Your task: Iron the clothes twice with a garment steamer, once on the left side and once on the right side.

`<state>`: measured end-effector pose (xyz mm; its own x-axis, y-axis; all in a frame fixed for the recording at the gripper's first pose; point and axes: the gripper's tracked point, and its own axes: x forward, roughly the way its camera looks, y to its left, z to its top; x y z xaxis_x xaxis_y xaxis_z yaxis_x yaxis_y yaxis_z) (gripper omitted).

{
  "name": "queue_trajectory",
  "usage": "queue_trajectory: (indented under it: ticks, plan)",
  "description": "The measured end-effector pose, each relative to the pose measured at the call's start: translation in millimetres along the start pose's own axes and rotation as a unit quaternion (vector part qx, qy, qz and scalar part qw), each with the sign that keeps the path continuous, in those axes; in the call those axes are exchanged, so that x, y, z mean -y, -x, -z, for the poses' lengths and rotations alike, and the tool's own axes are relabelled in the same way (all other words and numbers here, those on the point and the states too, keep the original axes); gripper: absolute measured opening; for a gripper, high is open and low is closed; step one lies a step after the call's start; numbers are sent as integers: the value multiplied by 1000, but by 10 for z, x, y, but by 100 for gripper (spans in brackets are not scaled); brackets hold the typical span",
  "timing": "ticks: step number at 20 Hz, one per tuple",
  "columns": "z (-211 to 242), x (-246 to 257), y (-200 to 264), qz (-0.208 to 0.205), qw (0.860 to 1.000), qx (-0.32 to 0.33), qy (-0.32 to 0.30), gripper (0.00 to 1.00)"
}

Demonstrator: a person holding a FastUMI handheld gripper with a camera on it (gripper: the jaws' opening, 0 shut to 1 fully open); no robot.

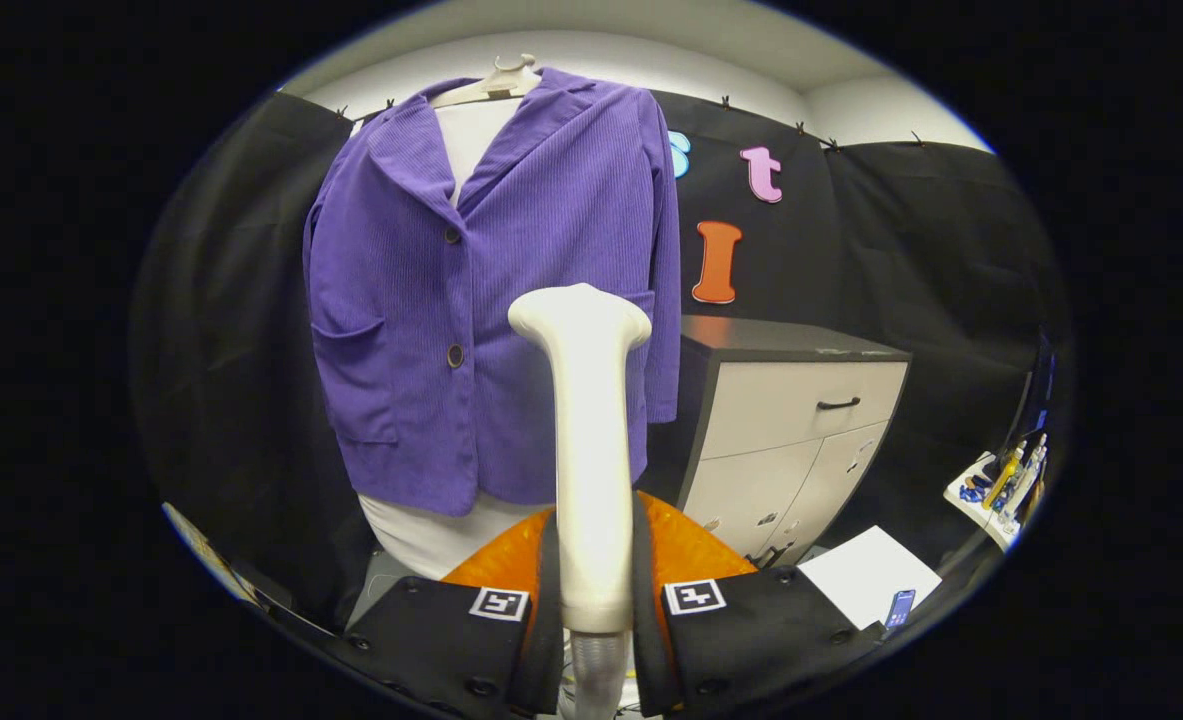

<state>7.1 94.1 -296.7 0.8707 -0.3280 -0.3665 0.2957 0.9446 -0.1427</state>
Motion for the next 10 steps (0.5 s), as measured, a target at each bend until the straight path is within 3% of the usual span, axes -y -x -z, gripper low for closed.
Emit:
queue_trajectory:
  ticks: [10]
  plan:
    - [-975,-224,301,5,995,98,16,36]
